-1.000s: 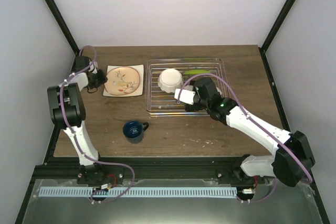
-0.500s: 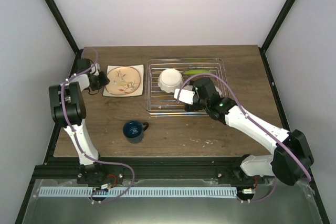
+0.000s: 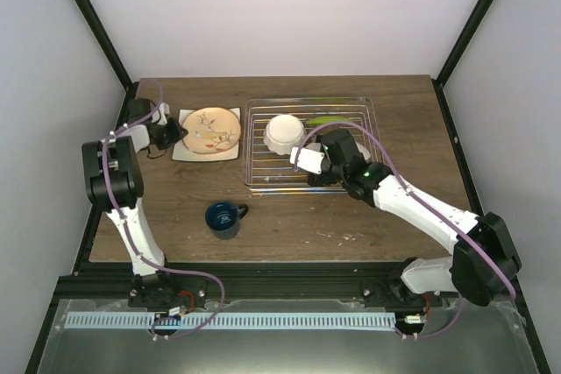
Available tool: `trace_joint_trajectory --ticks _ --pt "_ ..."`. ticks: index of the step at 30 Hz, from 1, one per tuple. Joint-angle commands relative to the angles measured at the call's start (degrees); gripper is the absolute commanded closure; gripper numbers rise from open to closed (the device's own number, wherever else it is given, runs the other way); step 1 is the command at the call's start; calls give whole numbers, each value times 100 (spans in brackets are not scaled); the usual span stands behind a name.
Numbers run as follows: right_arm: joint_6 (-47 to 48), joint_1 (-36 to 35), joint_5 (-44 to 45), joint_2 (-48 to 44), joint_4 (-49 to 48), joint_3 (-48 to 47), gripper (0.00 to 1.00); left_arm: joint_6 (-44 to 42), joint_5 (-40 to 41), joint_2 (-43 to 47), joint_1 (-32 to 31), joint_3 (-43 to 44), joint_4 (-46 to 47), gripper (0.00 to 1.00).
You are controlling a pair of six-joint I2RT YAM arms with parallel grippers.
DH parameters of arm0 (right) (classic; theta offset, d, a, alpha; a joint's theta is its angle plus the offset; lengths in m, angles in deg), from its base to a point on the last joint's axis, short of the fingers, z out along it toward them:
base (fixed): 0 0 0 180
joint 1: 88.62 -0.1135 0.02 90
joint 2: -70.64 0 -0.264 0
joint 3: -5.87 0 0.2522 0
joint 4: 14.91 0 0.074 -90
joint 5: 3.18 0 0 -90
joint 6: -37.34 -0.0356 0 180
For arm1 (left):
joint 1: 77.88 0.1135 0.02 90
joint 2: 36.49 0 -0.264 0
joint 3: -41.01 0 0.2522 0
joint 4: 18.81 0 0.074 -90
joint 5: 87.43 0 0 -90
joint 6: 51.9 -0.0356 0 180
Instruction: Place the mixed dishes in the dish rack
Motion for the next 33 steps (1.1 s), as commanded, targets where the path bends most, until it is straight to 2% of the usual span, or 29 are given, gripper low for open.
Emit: trace_joint_trajectory --ticks 1,5,8,10,16,24,33 --pt "-256 -35 52 94 -79 -171 14 -76 -23 -288 -45 64 -196 100" --pt "-615 -36 -62 188 -64 -278 17 -11 -222 -259 -34 -32 -150 100" --pt "-1200 -34 -160 428 65 -549 27 62 -435 -151 3 -171 -64 100" --pt "-1720 -34 -209 666 241 -895 32 237 -635 -31 82 -354 100 100" --pt "-2873 -35 -791 1654 1074 -2195 35 820 -1089 508 406 -1159 851 100" --pt "-3408 -35 -1572 2346 1659 -3620 29 1379 -1290 1386 660 -1974 1716 100" --pt "-3941 -35 -2292 2921 2042 -4704 18 1935 -1435 2105 763 -2159 2251 100"
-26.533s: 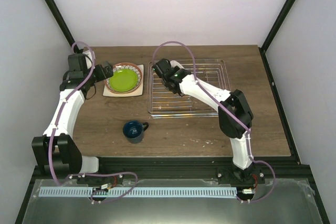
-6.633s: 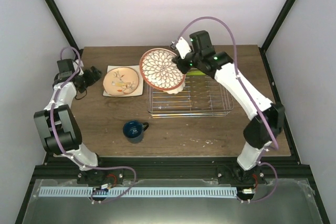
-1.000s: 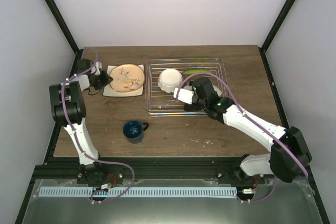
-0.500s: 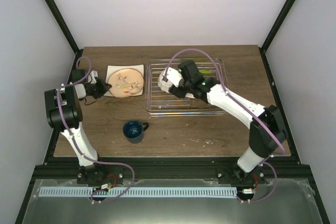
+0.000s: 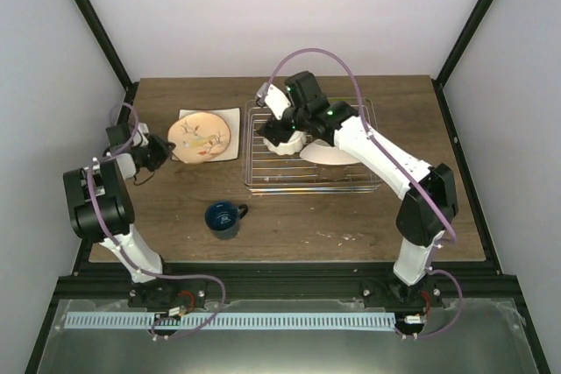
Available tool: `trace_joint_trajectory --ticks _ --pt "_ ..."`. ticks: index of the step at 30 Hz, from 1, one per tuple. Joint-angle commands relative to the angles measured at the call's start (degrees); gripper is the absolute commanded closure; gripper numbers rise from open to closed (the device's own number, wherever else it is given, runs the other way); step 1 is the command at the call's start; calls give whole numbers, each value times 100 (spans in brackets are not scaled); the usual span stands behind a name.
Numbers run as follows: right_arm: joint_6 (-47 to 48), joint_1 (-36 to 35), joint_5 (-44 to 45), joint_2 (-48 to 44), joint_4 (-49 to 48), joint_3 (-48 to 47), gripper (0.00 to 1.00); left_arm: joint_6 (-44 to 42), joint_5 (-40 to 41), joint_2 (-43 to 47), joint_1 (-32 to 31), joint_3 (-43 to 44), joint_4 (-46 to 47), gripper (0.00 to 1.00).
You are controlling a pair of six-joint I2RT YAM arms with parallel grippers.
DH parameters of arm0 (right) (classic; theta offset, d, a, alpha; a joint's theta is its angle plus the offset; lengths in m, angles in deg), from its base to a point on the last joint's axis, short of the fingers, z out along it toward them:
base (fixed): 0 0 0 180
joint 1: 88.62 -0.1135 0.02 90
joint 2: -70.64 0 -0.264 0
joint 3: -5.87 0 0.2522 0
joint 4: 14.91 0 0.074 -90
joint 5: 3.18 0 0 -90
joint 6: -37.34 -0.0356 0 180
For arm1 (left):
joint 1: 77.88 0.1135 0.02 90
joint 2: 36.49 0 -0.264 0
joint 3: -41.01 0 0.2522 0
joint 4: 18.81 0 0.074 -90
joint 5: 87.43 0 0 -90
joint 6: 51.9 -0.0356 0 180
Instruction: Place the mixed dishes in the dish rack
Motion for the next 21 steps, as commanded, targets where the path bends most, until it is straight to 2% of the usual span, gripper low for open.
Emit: trace_joint_trajectory --ticks 1,6,16,21 --pt "-480 -36 -671 341 323 -560 18 462 -510 651 48 93 922 100" --pt "-823 -10 -1259 489 294 -697 16 585 -543 950 62 106 1027 100" --pt "-2231 532 -3317 755 -423 -959 14 436 -908 1462 22 143 764 100" --pt "-2652 712 -3775 1010 -542 -1207 14 278 -980 1884 -169 66 529 100"
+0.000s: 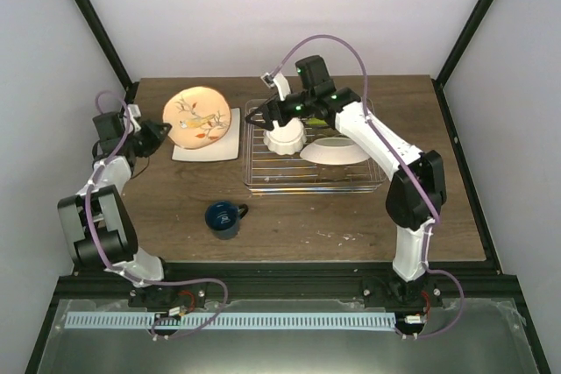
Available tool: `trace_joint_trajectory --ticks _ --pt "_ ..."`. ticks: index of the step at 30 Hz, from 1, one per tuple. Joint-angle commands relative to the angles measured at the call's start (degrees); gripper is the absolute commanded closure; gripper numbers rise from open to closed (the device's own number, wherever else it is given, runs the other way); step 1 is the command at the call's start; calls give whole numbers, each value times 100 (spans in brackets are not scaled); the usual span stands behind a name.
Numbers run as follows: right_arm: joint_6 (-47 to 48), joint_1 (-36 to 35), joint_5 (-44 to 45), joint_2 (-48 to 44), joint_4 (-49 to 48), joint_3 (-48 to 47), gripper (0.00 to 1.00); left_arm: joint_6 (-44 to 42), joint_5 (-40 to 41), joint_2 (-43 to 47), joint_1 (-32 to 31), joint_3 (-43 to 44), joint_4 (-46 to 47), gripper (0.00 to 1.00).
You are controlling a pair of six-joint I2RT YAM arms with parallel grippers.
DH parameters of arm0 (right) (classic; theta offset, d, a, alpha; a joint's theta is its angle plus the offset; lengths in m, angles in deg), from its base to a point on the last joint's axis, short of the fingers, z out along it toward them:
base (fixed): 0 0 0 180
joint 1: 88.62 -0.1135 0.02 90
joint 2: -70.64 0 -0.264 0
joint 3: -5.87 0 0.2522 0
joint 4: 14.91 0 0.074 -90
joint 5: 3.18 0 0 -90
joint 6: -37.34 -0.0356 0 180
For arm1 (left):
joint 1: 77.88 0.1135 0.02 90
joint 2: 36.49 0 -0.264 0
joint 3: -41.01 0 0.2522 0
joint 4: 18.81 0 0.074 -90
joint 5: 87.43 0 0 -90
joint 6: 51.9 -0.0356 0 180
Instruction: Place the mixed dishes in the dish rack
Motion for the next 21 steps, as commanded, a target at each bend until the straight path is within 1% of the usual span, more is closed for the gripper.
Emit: trace_joint_trajectory --ticks 1,6,8,17,21 --pt "-614 131 -743 243 -270 -382 14 -67 -592 617 -216 66 300 100" --pt "-1000 222 -764 488 -366 -451 14 -195 -485 893 -654 157 -146 100" --pt "-1076 247 -769 595 -371 -498 14 -132 -429 1021 -762 87 -134 100" --pt "-1024 292 -527 858 -287 -773 13 -42 -425 1382 -927 -39 -249 100" --pt "-982 299 -598 967 -358 -774 12 43 -438 1499 -1039 -138 -208 100"
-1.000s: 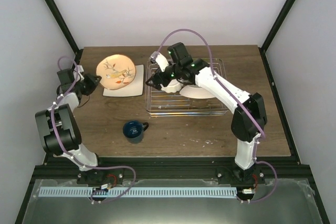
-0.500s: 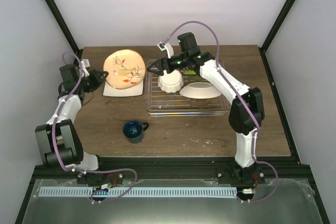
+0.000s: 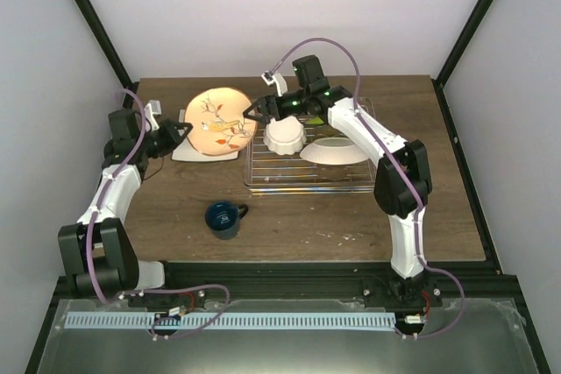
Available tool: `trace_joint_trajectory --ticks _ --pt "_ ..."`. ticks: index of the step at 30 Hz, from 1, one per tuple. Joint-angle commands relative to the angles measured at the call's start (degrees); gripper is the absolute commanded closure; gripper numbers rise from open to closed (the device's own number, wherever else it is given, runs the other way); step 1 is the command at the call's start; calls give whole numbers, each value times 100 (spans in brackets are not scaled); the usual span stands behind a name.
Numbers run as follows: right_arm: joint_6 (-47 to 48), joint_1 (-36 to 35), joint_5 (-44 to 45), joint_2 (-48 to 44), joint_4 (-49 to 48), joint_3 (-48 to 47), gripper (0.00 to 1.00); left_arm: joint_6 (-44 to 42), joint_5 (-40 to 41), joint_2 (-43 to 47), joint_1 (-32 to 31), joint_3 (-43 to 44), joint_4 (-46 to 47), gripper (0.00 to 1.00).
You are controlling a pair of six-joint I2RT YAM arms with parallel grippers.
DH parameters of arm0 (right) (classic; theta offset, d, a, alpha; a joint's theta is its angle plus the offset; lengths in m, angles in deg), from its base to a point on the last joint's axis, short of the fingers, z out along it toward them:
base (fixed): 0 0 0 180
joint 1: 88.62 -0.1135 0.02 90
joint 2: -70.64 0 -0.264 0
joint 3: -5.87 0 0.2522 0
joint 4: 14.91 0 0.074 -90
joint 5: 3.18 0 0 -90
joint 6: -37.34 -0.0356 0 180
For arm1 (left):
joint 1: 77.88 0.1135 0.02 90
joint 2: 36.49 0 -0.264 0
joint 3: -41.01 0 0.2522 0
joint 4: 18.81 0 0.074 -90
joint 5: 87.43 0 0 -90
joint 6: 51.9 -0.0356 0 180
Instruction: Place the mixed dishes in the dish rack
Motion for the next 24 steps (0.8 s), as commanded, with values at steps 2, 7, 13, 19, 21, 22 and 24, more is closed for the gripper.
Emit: trace_joint_trajectory --ticks 2,7,13,19,21,22,24 --pt "-16 32 -193 217 -126 -321 13 300 -358 387 -215 -74 567 100" --pt "-166 28 -463 479 -173 -581 25 432 -259 376 -512 -132 735 100" --pt "-88 30 -621 527 -131 -636 41 550 -154 290 -750 -34 951 100" --pt "36 33 -829 552 -18 -641 75 458 -74 252 -804 56 936 100" --pt "117 32 -853 534 31 -652 85 391 -43 243 -804 76 889 100" --pt "159 30 -856 528 53 -652 90 362 -18 241 -804 78 861 100" --pt "242 31 -846 523 84 -661 98 325 15 227 -804 87 843 100"
